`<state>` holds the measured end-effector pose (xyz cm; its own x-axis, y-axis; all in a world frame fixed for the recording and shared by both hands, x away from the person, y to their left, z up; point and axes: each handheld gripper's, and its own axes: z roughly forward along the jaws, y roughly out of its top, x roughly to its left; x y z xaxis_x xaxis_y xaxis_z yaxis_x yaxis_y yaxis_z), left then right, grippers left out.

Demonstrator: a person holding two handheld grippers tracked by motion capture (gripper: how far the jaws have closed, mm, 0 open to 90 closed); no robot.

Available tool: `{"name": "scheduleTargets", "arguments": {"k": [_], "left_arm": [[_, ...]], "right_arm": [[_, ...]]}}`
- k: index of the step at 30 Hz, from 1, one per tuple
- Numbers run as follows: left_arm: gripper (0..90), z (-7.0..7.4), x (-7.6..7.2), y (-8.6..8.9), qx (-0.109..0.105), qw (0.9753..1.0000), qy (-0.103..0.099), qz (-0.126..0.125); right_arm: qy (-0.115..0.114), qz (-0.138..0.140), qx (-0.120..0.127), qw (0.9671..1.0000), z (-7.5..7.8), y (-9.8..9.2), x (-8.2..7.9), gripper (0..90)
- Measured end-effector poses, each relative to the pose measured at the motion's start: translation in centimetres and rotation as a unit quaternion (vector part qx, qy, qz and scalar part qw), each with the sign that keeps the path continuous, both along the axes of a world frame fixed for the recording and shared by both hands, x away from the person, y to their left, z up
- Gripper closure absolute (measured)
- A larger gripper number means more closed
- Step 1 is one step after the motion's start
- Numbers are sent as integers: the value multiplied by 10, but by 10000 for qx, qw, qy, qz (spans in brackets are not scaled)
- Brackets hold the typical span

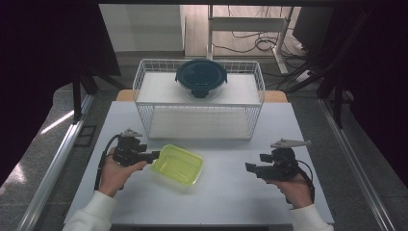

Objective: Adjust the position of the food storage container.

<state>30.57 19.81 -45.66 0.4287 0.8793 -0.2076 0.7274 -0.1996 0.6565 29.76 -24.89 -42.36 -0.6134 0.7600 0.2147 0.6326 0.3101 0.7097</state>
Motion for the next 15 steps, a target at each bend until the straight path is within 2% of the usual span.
{"name": "scheduleTargets", "arguments": {"k": [5,7,12,14,15], "left_arm": [[497,-9,17,1,216,9993,293,-70],[532,-11,23,1,403,9984,388,-117],[712,-12,33,1,527,9972,491,-200],[790,-13,38,1,513,9966,597,-233],[815,-15,41,0,625,9957,643,-238]], "right_arm": [[38,-33,16,10000,-2,-2,2,268],[46,-30,9,10000,-3,-3,2,268],[53,-68,-13,10000,-5,-4,2,268],[36,-88,-3,10000,-5,-5,2,268],[35,-89,-1,10000,-5,-5,2,268]]}}
